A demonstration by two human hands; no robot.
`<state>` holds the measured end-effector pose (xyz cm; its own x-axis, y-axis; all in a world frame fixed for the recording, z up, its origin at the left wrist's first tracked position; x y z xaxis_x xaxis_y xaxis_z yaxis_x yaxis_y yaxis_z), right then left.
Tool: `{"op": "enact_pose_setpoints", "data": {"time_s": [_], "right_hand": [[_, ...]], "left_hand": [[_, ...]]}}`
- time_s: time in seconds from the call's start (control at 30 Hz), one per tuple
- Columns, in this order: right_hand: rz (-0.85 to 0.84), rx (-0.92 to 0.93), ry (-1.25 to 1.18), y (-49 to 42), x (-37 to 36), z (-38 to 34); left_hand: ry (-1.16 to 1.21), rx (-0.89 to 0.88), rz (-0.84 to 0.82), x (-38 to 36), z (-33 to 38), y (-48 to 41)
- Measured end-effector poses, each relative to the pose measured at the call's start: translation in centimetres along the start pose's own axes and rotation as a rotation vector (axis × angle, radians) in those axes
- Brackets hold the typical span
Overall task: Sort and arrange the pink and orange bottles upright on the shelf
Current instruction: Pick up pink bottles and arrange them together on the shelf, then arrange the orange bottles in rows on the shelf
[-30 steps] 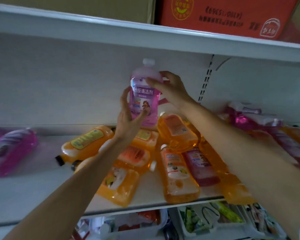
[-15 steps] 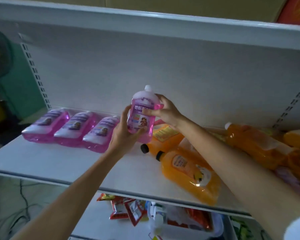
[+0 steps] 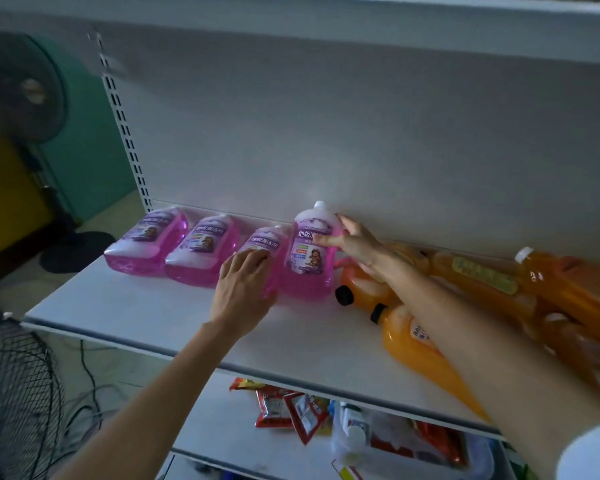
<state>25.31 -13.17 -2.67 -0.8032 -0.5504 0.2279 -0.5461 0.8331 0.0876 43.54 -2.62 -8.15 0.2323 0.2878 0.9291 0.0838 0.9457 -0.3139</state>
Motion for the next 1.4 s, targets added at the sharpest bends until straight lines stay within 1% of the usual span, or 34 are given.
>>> {"op": "enact_pose_setpoints", "data": {"time_s": [0.13,0.2,0.3,0.37,0.43,0.5,0.57,0.63,0.73,0.8,0.87,0.97,1.1,1.2,1.3,1.4], "right_hand": [[0.05,-0.093,0.291,0.0,1.8,1.3],[0.052,-0.135,0.345,-0.1,2.0,1.8],[0.012,-0.152,0.341,-0.4,1.5,1.7],[0.003,-0.178,0.444,-0.4,1.3,1.5],[0.025,-0.199,0.548,-0.1,1.1,1.4],[0.053,-0.167,0.589,0.1,1.0,1.4],[0.116,-0.091,0.61,0.4,1.0,1.6],[0.22,-0.016,0.592,0.8,0.9,1.8],[0.293,0.077,0.474,1.6,1.2,1.5],[0.331,0.132,0.447,2.6,2.2,0.8],[0.37,0.154,0.451,3.9,3.9,0.1],[0.452,0.14,0.435,6.7,7.1,-0.3],[0.556,0.105,0.419,11.8,12.4,0.3],[0.635,0.08,0.442,16.2,16.4,0.7],[0.694,0.053,0.511,20.1,20.1,1.5],[0.662,-0.01,0.588,23.2,23.3,2.3]], "left_hand": [[0.006,0.028,0.032,-0.6,0.6,0.0],[0.029,0.079,0.013,-0.9,1.1,-0.4],[0.048,0.11,-0.03,-1.2,1.8,-0.6],[0.059,0.122,-0.065,-1.2,2.0,-0.5],[0.054,0.112,-0.063,-1.3,1.9,-0.6],[0.054,0.086,-0.032,-1.0,1.9,-0.6],[0.076,0.09,-0.081,-0.4,1.9,-0.4],[0.103,0.092,-0.122,0.0,2.1,-0.3],[0.122,0.057,-0.071,0.7,2.9,-0.6],[0.151,0.015,-0.018,1.1,4.0,-1.1],[0.181,-0.056,-0.004,1.3,5.7,-1.8],[0.237,-0.164,-0.058,1.0,9.2,-3.3],[0.321,-0.272,-0.159,0.3,15.9,-4.9],[0.386,-0.334,-0.173,-0.6,20.9,-5.5],[0.413,-0.37,-0.203,-1.7,25.5,-6.2],[0.416,-0.339,-0.235,-2.2,29.6,-6.2]]}}
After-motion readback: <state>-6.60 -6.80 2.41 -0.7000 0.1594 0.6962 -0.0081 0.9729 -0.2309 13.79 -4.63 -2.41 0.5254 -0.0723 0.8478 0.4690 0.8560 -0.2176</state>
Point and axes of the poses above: each hand's wrist, its own y-axis away from the middle knuckle, its own x-axis out of the back of the hand, z = x × y, the point moved 1 cm from there along -y, towards the middle knuckle, and after that the axes turned 11 degrees about -z, right-handed, at the moved point
